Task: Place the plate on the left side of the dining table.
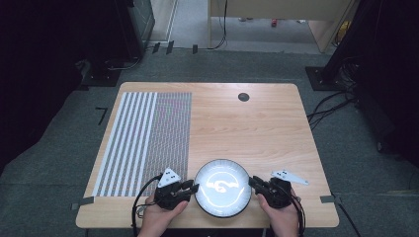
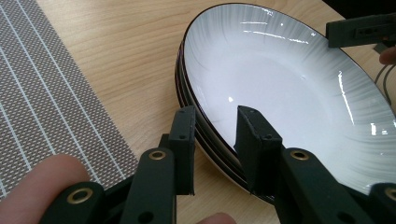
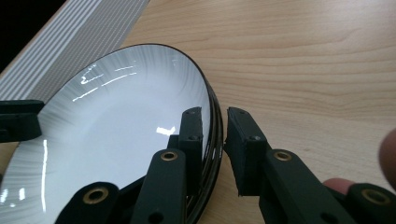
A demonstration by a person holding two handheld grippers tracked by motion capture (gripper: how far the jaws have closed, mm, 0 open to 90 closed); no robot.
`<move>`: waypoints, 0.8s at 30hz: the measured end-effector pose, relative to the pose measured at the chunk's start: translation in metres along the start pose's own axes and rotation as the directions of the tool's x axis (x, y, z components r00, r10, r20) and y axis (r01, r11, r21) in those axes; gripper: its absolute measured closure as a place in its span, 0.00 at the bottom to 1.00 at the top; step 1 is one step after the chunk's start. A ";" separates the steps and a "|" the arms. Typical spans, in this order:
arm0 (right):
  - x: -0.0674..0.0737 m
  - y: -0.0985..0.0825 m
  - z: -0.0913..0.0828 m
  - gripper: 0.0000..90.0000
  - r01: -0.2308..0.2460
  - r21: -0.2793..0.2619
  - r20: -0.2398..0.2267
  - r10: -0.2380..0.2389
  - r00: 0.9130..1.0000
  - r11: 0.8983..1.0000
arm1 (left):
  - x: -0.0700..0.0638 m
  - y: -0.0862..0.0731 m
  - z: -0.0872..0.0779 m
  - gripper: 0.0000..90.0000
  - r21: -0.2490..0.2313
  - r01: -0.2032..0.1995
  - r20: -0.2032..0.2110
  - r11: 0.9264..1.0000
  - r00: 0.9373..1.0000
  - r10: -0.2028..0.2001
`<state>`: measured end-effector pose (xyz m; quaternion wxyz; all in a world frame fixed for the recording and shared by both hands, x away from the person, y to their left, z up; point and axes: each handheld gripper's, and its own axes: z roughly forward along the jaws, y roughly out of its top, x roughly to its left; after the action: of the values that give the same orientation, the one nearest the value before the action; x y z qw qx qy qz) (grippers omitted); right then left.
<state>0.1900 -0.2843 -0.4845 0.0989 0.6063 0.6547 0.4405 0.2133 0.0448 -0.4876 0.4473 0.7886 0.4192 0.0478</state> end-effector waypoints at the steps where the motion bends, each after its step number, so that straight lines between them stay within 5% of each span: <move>1: 0.000 0.000 0.000 0.85 -0.011 0.002 -0.006 0.011 1.000 1.000 | 0.000 0.000 0.000 0.75 0.001 0.001 0.001 1.000 1.000 -0.001; 6: 0.001 -0.001 0.002 0.85 -0.030 0.021 -0.016 0.030 0.999 0.999 | 0.001 0.000 0.001 0.75 0.004 0.001 0.007 1.000 1.000 -0.001; 15: 0.008 -0.006 0.006 0.89 0.019 0.019 0.052 -0.020 0.998 1.000 | 0.000 0.000 0.001 0.78 0.003 -0.005 0.016 1.000 1.000 0.005; 24: 0.012 -0.003 0.007 0.93 -0.062 0.021 0.092 0.059 0.994 0.998 | -0.002 -0.001 0.002 0.78 -0.005 -0.017 -0.002 1.000 1.000 0.017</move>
<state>0.1898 -0.2705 -0.4855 0.1081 0.6465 0.6360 0.4072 0.2123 0.0425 -0.4888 0.4484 0.7911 0.4126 0.0534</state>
